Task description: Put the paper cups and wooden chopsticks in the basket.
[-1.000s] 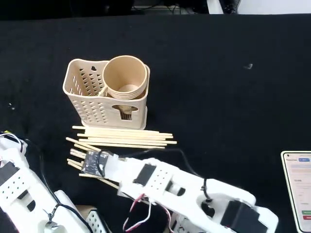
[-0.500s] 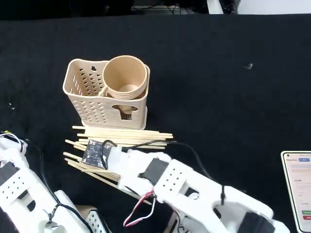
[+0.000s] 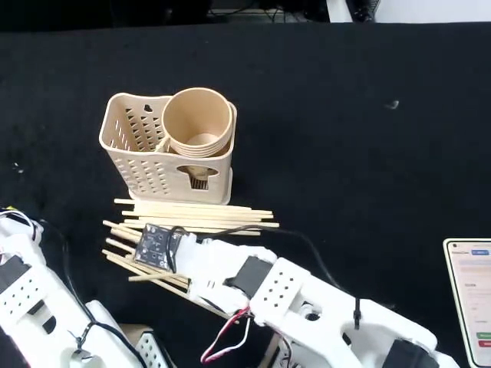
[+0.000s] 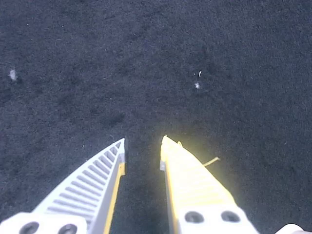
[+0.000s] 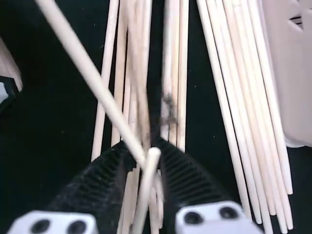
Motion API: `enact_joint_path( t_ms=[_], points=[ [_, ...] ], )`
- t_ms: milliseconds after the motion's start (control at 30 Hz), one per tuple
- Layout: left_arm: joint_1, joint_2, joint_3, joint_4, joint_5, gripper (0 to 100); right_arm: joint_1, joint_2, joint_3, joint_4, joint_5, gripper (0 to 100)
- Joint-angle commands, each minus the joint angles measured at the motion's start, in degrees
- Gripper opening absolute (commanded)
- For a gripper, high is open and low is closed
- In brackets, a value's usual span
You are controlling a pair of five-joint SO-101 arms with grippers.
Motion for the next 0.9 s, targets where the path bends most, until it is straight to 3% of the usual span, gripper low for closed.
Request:
enact_joint_path(
  t_ms=[0,467,667,867],
  points=[
    [0.04,-0.88,-1.27,-0.97,0.18,13,0.97,-1.71,-0.40,-1.32,0.62,1.1],
    [0.04,-0.88,-1.27,-0.97,0.18,13,0.70,-0.57,-5.49,-0.26,0.35,1.6],
    [0.04,-0.88,-1.36,-0.97,0.18,13,0.97,2.07,-5.14,9.67,0.70,21.6],
    [0.04,-0.88,-1.36,-0.97,0.18,13,4.22,2.07,0.48,7.65,2.64,20.5]
  ],
)
